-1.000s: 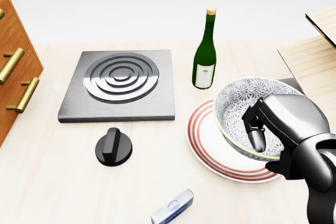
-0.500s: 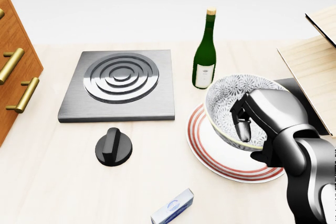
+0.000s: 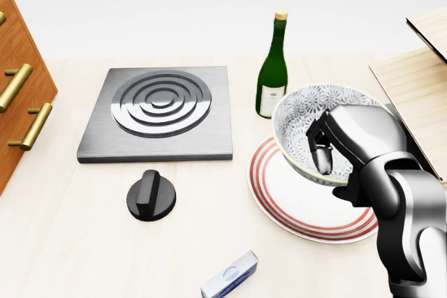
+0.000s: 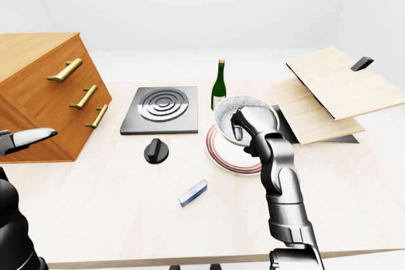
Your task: Pick up the akita bowl and put it on the plate.
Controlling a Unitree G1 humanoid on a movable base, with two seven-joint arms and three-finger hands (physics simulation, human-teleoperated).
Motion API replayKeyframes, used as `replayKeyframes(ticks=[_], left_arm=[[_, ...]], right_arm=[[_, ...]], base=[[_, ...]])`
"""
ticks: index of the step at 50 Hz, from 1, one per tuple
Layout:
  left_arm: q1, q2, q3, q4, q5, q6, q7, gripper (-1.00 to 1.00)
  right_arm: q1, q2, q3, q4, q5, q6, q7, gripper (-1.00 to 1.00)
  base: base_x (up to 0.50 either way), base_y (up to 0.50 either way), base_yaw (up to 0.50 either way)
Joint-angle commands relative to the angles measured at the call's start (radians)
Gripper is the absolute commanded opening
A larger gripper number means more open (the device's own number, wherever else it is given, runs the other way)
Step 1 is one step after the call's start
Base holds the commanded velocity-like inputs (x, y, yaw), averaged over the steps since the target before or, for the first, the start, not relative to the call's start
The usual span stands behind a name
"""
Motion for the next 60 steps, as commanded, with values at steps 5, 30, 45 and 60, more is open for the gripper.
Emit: replayKeyframes(ticks=[5, 30, 45, 60], left_arm=[[0.002, -0.006, -0.006, 0.004, 0.009, 0.0, -0.006, 1.0], [0.002, -0.006, 0.002, -0.009, -0.002, 0.0, -0.006, 1.0], [0.008, -0.014, -0.019, 0.003, 0.018, 0.0, -0.009, 1.0], [0.015, -0.025, -0.028, -0.003, 0.034, 0.0, -0.017, 1.0]], right_arm=[[-0.004, 0.0, -0.004, 0.002, -0.032, 0.001, -0.02, -1.0], [-0.136, -0.016, 0.015, 0.252, -0.047, -0.001, -0.152, -1.0], [-0.316, -0.047, 0.067, 0.643, -0.068, -0.037, -0.405, -1.0], [-0.307, -0.056, 0.08, 0.707, -0.069, -0.048, -0.493, -1.0]], base=[[0.0, 0.0, 0.0], [0.0, 0.0, 0.0], [0.0, 0.0, 0.0], [0.0, 0.0, 0.0]])
